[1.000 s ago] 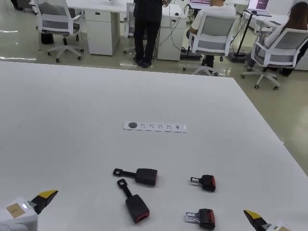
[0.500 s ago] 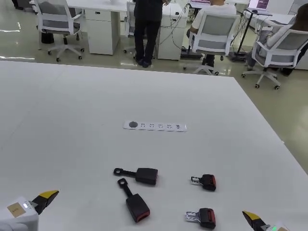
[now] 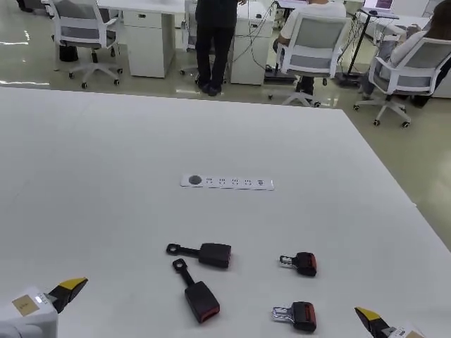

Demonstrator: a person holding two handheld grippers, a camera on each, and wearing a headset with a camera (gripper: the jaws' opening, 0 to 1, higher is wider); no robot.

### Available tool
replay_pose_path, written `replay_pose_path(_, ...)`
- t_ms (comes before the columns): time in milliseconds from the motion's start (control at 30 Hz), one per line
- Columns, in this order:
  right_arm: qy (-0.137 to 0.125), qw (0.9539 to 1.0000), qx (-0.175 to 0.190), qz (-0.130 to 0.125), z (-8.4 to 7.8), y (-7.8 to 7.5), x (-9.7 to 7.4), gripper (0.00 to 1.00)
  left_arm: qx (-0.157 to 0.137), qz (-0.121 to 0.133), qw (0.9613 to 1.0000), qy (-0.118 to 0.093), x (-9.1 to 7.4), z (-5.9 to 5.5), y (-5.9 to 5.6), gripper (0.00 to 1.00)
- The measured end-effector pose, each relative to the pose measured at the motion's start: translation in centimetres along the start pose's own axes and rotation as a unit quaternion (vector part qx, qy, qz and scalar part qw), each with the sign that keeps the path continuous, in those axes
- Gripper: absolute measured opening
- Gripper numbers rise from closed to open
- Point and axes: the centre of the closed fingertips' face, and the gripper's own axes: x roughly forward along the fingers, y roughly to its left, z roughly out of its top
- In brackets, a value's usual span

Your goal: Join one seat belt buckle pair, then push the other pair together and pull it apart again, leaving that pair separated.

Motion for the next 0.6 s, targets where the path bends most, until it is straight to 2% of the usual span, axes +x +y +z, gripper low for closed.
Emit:
replay_pose_path(333, 0.011, 0.9999, 0.007, -0.001, -1.0, -1.0, -0.2, 0.88, 0.009, -0.012, 0.9998, 0.013, 1.0, -0.1, -0.4, 1.00)
replay_pose_path(600, 0.020, 0.9998, 0.002, 0.004, -1.2, -1.1, 0.3, 0.88, 0.015, -0.020, 0.9995, 0.021, 1.6, -0.2, 0.1, 0.99)
